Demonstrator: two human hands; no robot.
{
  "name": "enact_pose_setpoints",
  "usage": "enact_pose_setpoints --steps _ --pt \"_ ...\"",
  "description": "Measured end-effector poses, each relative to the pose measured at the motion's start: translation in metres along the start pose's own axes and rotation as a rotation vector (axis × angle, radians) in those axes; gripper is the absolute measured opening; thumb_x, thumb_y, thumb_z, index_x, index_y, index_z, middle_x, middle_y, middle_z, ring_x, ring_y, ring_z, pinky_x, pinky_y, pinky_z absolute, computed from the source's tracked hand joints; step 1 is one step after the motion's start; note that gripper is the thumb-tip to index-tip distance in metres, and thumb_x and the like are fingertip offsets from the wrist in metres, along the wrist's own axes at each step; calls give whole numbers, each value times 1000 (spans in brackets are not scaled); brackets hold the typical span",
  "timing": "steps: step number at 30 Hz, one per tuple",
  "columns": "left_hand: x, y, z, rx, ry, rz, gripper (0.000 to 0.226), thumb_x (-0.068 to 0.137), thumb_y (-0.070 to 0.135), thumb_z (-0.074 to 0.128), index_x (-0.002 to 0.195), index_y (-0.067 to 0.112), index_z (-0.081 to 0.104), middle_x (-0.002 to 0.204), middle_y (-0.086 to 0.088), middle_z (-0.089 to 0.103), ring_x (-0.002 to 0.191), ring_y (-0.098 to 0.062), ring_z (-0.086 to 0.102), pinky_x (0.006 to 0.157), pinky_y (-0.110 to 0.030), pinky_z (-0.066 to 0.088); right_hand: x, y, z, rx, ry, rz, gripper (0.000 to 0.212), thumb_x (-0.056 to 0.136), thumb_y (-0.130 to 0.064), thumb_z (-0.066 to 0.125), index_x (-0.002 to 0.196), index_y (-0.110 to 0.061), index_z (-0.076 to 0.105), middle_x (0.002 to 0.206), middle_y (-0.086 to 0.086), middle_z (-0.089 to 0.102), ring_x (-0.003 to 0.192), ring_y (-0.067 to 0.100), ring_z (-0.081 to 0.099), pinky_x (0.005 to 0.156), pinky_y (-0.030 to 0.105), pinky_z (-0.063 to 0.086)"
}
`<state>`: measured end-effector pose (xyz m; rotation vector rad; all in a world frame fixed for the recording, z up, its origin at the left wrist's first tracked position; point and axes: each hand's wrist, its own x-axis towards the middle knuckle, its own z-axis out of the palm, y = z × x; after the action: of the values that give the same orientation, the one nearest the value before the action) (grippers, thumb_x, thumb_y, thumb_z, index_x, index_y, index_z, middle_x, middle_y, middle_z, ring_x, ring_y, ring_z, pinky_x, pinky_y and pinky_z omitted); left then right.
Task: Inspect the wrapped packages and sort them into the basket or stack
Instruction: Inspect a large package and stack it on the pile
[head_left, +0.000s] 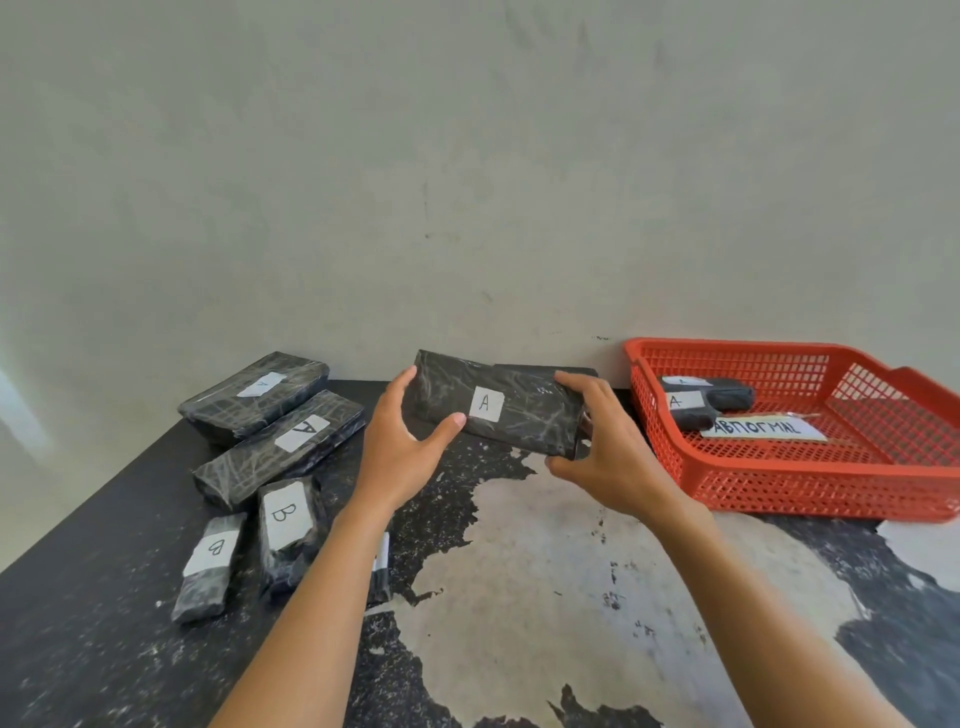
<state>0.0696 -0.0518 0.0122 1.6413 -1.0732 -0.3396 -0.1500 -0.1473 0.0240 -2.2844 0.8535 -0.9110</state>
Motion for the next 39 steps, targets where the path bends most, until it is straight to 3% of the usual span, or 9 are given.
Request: enact_pose_setpoints --steps 3,6,10,15,19,22,26,30,39 --pt "2 0 4 -53 41 28 83 81 42 77 149 34 31 155 7 35 142 -12 33 114 -46 36 2 -10 -11 -31 -51 23 108 72 -35 85 154 -22 16 140 -8 32 126 9 40 108 32 42" --pt "0 -3 11 -84 111 36 87 75 33 84 147 31 34 147 4 43 133 -18 46 106 -46 46 4 -22 -15 -63 53 60 102 74 -56 76 153 -19 23 145 -5 33 130 10 38 109 29 38" --pt "-1 -3 19 -77 157 74 87 69 29 89 143 26 42 135 3 47 121 -19 57 92 -42 56 6 -23 -11 -173 169 59 82 81 -41 76 148 -17 35 143 1 38 130 17 39 103 25 34" --pt "-3 0 22 -69 126 79 92 59 56 83 139 28 47 135 5 52 115 -22 63 94 -42 55 5 -16 -12 -201 193 108 67 82 -35 77 138 -17 46 128 2 47 116 16 46 90 20 35" --pt "-6 3 25 -96 162 90 66 71 26 88 126 28 51 112 8 65 95 -18 70 76 -17 57 5 -20 -13 -193 160 104 62 86 -44 69 138 -18 46 119 -5 43 108 9 44 87 20 36" --pt "-7 7 25 -117 183 113 66 72 19 87 127 27 50 112 5 65 88 -16 70 66 -7 51 7 -23 -16 -169 180 120 52 91 -45 62 133 -17 51 114 -6 46 102 9 49 87 26 47" --pt "-10 8 27 -117 183 112 69 72 23 87 131 23 51 113 6 66 81 -6 69 68 -12 54 7 -22 -18 -149 210 119 43 91 -41 63 125 -16 56 111 -4 50 101 12 51 83 23 41" --pt "-9 7 27 -129 148 119 76 73 28 86 137 21 48 120 8 63 98 -2 64 85 -25 56 6 -22 -19 -158 223 98 40 90 -39 66 122 -16 56 110 -5 51 97 6 44 76 13 33" --pt "-8 8 26 -200 149 105 58 76 22 84 119 28 46 108 21 60 98 7 60 92 -28 52 4 -26 -22 -74 171 38 37 83 -32 76 111 -20 55 104 -7 54 88 -1 50 73 11 42"
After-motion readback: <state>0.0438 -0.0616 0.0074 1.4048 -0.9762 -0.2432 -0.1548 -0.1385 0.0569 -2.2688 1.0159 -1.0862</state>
